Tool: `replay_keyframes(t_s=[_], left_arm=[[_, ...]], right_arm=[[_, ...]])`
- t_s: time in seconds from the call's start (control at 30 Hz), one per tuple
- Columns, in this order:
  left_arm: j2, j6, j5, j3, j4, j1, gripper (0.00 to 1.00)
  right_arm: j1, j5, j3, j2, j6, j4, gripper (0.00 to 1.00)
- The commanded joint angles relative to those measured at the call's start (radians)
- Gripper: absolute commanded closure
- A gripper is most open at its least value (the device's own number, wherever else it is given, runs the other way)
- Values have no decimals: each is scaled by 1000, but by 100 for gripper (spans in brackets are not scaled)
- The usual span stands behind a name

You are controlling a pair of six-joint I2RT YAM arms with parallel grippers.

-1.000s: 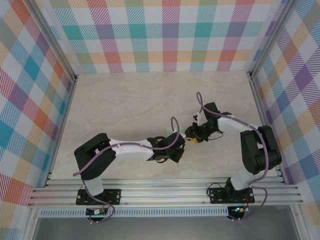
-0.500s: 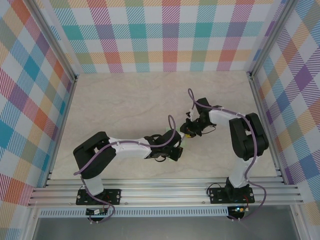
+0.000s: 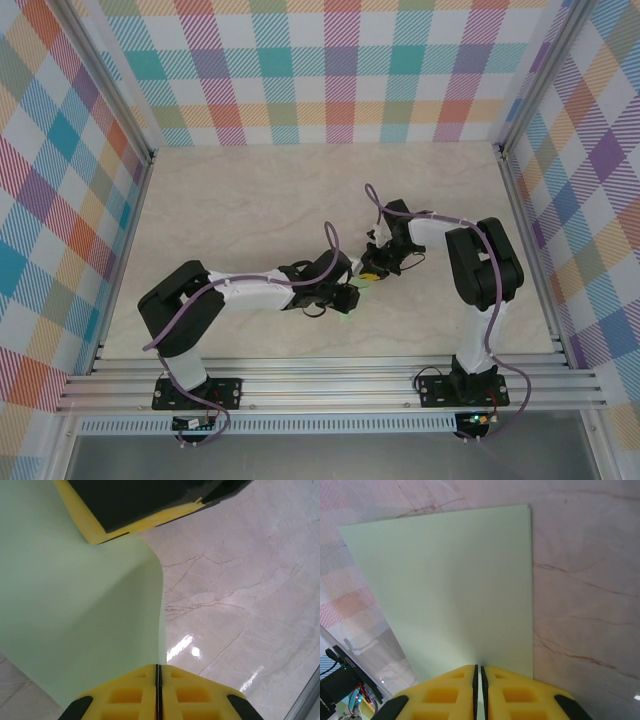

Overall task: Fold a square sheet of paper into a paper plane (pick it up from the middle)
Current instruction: Third fold the triangle at the center of the table.

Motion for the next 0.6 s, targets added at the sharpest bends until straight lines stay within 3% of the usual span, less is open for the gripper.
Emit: replay_keyframes(t_s=[0.0,0.57], left_arm=[[-31,5,42,-15,8,28,90],[6,31,75,-10,-4,78,88]], right_arm=[[7,62,9,31,-37,-43,86],[10,55,23,24,-38,-60,85]])
